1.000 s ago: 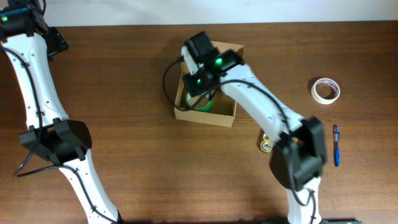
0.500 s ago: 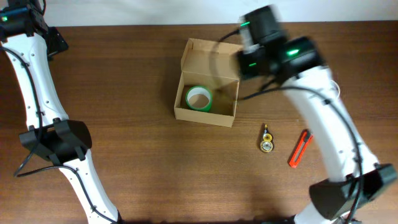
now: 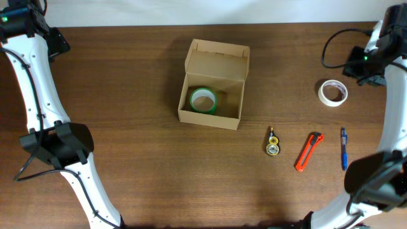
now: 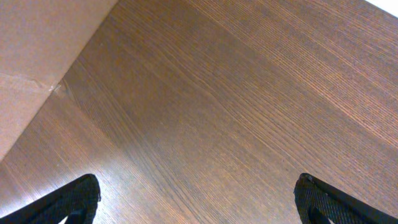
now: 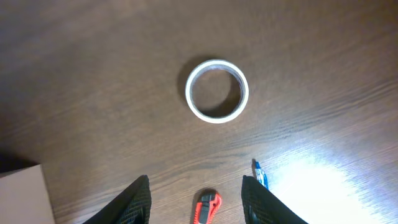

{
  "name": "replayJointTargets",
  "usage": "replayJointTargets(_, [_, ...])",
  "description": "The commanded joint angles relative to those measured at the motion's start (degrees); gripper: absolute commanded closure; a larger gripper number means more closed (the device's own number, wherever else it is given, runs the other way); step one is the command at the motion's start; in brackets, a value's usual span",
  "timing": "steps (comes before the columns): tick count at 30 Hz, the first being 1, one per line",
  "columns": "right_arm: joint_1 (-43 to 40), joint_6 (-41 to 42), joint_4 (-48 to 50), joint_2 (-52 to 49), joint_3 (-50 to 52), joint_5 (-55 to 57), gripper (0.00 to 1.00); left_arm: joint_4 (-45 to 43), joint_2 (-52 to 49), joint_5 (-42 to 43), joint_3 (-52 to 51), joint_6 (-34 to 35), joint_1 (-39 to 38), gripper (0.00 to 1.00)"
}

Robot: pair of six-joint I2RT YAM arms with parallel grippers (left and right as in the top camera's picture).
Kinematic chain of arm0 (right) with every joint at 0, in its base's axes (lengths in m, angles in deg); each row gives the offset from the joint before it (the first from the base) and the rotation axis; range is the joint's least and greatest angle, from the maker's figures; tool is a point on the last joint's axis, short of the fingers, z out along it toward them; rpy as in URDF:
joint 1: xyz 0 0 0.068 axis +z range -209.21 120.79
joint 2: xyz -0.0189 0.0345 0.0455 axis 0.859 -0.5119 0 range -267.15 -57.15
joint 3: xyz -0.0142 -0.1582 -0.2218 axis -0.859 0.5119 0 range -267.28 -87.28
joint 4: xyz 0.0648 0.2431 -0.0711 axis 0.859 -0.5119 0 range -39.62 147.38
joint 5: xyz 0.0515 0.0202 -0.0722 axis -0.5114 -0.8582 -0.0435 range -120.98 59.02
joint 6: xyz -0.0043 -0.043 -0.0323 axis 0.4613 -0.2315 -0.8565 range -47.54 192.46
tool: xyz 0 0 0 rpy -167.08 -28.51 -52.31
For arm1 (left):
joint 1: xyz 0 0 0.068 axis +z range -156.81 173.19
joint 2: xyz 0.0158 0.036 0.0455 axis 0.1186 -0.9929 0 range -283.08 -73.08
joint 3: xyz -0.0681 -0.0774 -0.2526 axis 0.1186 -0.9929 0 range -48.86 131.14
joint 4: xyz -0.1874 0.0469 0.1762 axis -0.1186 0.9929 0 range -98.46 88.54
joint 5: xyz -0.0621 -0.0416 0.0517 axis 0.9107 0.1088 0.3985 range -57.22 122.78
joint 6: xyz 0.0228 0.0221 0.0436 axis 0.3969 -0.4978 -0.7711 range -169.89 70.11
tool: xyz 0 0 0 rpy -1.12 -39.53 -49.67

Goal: Pack container
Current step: 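Open the right gripper and lift it out of the box, then grasp the white masking tape roll by its rim with the right gripper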

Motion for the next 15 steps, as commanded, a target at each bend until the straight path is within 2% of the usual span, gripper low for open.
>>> replayJointTargets(1, [-0.42,0.24,0.07,-4.76,1.14,-2.71,0.52,0.04,1.95,0.07,-0.28,-0.68,0.24,0.0])
replayJointTargets(11, [0.13,-1.73,1.51,-15.82,1.81,-4.46,0.5,0.04,1.95,0.07,-0.28,-0.68,0.24,0.0])
replayJointTargets(15, [0.13,-2.27,1.57,-18.56,1.81,-4.68,0.53,0.04,1.95,0.07,-0.28,-0.68,0.24,0.0])
